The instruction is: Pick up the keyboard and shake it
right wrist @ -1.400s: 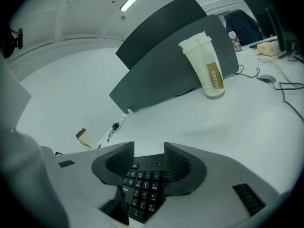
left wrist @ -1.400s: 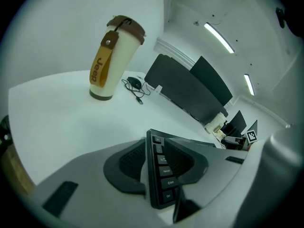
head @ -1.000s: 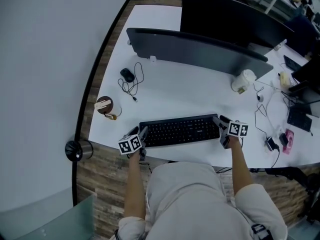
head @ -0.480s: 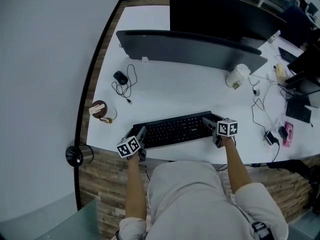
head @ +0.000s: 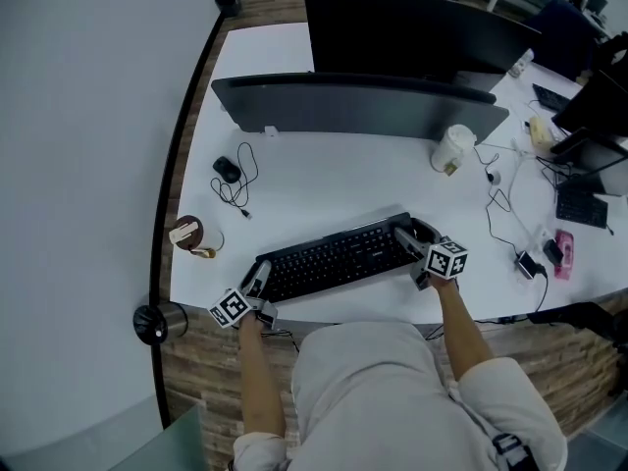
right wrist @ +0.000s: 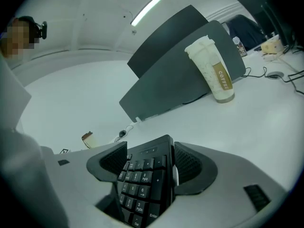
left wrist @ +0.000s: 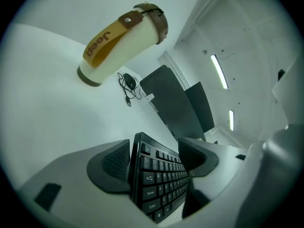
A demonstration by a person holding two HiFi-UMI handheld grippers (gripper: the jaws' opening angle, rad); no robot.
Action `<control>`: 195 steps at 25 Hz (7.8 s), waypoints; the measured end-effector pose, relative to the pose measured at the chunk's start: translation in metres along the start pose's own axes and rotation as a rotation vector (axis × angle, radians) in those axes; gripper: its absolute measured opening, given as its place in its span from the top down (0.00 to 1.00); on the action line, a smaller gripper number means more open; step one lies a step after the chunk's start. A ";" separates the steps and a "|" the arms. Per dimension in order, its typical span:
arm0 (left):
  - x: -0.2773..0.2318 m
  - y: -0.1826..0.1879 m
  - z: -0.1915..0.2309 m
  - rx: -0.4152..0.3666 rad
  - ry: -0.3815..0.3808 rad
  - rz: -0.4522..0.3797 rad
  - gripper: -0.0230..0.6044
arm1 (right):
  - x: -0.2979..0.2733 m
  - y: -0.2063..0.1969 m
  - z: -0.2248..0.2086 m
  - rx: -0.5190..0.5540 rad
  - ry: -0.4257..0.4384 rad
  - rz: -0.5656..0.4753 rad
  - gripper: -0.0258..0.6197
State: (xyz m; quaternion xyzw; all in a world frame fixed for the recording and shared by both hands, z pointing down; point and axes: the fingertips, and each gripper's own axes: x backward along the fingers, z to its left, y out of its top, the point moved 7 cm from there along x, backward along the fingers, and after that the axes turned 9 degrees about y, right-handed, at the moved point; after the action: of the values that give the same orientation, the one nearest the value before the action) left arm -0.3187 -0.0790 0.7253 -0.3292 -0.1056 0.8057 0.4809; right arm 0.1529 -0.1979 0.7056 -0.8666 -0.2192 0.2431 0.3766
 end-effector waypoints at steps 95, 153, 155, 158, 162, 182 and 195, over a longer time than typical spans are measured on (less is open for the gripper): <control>0.003 0.163 -0.272 -2.197 0.540 -0.310 0.79 | 0.037 0.238 0.222 1.886 -0.662 0.490 0.75; 0.062 0.156 -0.359 -2.198 0.534 -0.850 0.77 | 0.114 0.294 0.258 2.009 -0.812 0.262 0.76; 0.048 0.145 -0.339 -2.219 0.490 -0.743 0.77 | 0.102 0.278 0.237 1.971 -0.765 0.344 0.76; 0.035 0.133 -0.311 -2.229 0.462 -0.627 0.77 | 0.087 0.256 0.221 1.942 -0.715 0.416 0.76; 0.030 0.129 -0.293 -2.206 0.435 -0.554 0.77 | 0.077 0.244 0.212 1.937 -0.624 0.478 0.76; 0.040 0.125 -0.213 -0.748 -0.878 0.120 0.80 | 0.083 0.248 0.133 0.484 0.881 0.684 0.77; 0.002 0.109 -0.163 -0.249 -0.658 0.092 0.77 | 0.041 0.209 0.065 0.087 0.726 0.275 0.75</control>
State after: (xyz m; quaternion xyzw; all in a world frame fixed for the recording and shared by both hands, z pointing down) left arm -0.2937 -0.1573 0.5472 -0.1127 -0.3374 0.8703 0.3406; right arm 0.1884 -0.2692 0.4978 -0.9007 0.0569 -0.0222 0.4301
